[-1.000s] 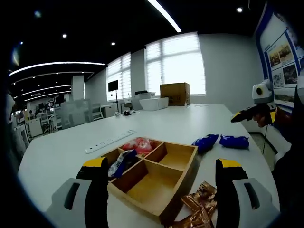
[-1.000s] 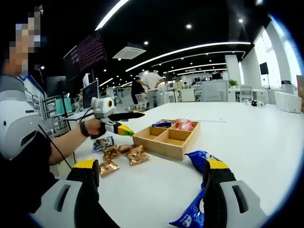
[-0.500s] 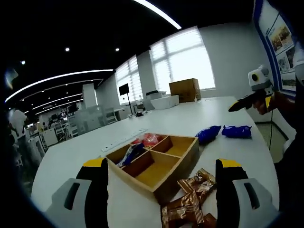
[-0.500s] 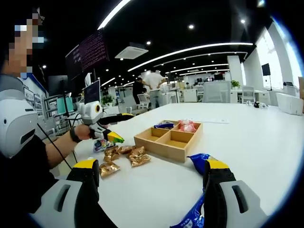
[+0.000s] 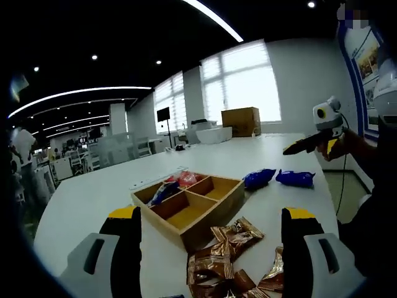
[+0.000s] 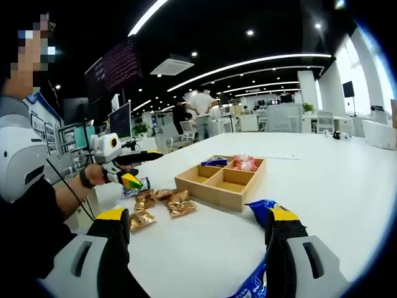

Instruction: Pick up the scattered marshmallows, QQ candies, Oreo cookies, and mixed nuts on the table and sort them into separate containers

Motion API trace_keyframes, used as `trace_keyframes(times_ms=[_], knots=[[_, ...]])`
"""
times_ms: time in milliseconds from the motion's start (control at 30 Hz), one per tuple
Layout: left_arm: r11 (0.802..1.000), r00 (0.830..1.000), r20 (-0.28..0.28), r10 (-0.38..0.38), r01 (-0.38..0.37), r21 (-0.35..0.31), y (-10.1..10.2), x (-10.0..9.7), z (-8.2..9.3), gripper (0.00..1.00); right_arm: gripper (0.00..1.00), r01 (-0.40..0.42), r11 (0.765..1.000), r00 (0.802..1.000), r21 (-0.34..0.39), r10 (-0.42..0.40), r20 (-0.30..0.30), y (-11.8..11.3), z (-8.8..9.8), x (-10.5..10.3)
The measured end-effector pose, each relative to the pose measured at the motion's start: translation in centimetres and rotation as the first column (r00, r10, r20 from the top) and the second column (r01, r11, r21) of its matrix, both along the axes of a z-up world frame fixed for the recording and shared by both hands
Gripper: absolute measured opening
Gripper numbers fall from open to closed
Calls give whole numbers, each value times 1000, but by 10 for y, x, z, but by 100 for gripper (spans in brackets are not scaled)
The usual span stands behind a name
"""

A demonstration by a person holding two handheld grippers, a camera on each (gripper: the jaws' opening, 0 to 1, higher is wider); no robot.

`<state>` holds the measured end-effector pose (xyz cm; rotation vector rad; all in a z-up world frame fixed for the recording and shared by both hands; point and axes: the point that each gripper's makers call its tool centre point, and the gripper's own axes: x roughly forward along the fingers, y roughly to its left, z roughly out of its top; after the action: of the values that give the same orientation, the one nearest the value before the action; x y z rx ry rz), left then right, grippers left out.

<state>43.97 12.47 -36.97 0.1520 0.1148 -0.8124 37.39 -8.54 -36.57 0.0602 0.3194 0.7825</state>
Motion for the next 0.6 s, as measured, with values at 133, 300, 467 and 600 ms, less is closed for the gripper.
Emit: trace_keyframes(times_ms=[133,300,467,600], knots=[[1000,1000,5,9,-9,29,2,-7,-4,97,86,0,1000,1000,-1,0,-4,0,-1,1],[999,1000,0,14,-14,53,4,-16,-7,97,86,-4,1000,1000,-3,4,-5,2,-1,1],[999,1000,2,12,-12,50,4,-23,-4,97,86,-5,1000,1000,-4,5,-9,2,-3,1],[999,1000,4,18,-18,46,5,-26,-2,97,86,-4,1000,1000,-4,4,-10,2,-4,1]])
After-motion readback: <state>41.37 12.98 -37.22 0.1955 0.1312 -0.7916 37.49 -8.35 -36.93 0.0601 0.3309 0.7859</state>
